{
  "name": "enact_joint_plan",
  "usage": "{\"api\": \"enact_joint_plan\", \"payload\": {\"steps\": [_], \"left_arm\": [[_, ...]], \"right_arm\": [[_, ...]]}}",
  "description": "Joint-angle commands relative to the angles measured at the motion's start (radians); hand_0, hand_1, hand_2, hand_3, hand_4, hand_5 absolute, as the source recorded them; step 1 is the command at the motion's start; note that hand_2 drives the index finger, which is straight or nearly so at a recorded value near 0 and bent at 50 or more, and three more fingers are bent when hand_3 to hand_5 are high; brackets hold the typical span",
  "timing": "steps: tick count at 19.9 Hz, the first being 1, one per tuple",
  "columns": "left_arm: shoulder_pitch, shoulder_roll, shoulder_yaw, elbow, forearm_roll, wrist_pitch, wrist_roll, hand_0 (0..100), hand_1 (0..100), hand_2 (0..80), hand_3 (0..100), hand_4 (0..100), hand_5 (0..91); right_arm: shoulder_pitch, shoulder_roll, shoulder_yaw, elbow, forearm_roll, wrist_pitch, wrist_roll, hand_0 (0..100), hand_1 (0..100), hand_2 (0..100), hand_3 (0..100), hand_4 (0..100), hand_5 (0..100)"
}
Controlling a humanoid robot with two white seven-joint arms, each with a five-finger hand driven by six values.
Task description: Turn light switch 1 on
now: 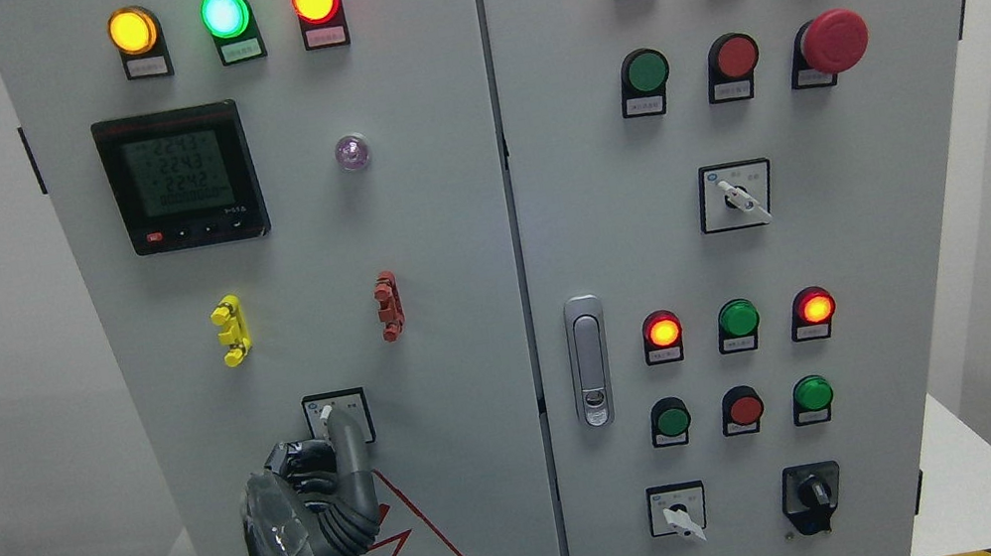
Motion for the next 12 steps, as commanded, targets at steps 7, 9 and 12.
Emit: {"api": "enact_joint_plan", "payload": {"steps": [7, 9, 12], "left_arm": [[-0.002, 0.001, -0.001, 0.004, 0.002, -0.002, 0.001, 52, 23, 60.2, 71, 74, 64.4], [-0.002, 0.001, -0.001, 0.005, 0.002, -0.002, 0.0, 54, 22, 60.4, 72, 74, 64.4], [-0.002, 0.001, -0.002, 0.005, 0.002, -0.002, -0.002, 55, 21, 60.9, 72, 74, 64.4]], "right_arm": [[0.0, 0.0, 0.0, -0.001, -0.018, 0.0, 0.0, 12, 39, 0, 0, 0, 0], [0.0, 0.0, 0.0, -0.001, -0.018, 0.0, 0.002, 12, 39, 0, 0, 0, 0], [0.0, 0.0, 0.0, 0.001, -0.017, 0.0, 0.0, 12, 39, 0, 0, 0, 0]]}}
